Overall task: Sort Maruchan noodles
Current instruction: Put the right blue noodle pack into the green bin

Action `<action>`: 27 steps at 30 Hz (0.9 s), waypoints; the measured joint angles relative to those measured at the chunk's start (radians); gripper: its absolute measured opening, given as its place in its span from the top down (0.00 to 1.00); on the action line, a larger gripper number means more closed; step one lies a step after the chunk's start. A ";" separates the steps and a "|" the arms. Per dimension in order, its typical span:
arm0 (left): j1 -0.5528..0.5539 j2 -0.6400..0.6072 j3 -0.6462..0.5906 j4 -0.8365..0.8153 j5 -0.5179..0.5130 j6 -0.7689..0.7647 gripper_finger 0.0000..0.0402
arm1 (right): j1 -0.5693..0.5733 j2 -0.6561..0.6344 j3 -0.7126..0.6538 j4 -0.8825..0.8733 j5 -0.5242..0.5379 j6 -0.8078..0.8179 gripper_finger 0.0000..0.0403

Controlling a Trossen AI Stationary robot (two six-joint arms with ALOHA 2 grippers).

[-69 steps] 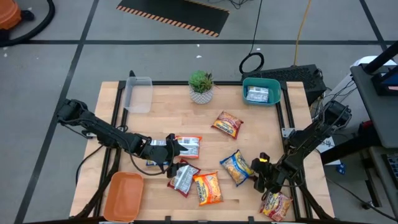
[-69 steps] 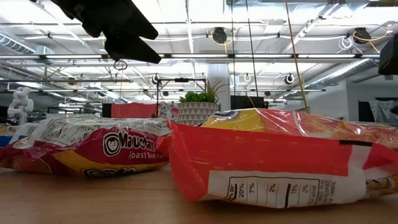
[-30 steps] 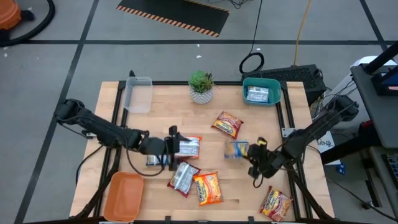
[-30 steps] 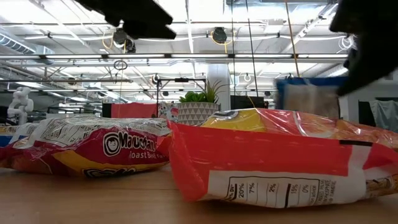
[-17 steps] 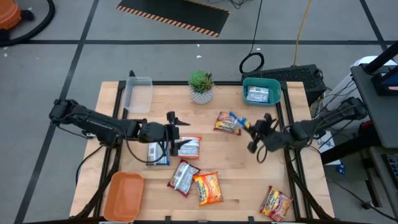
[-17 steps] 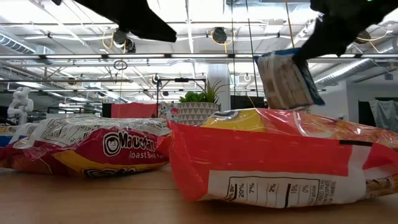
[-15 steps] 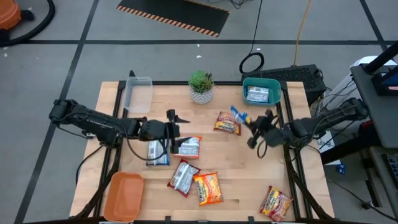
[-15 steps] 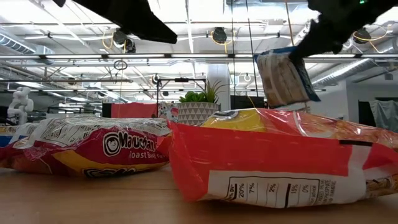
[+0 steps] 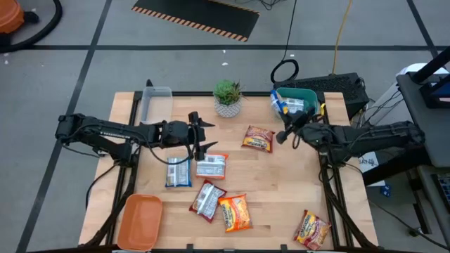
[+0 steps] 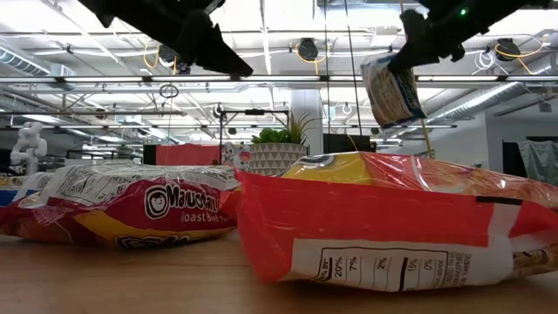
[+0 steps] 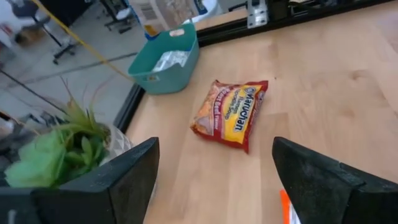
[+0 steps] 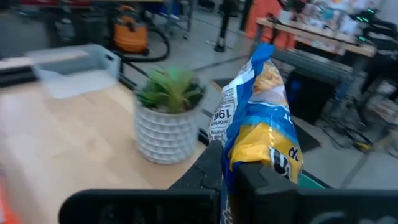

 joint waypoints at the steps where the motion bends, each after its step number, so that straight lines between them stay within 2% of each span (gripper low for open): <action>1: 0.003 0.000 0.000 -0.007 0.003 -0.011 0.21 | -0.016 0.005 0.000 -0.005 0.000 0.009 1.00; 14: -0.046 0.000 0.000 -0.050 0.006 -0.059 0.21 | -0.264 0.081 0.000 -0.043 0.027 0.012 1.00; 27: -0.072 0.000 0.000 -0.068 0.006 -0.086 0.21 | -0.430 0.162 -0.030 -0.039 0.027 -0.031 1.00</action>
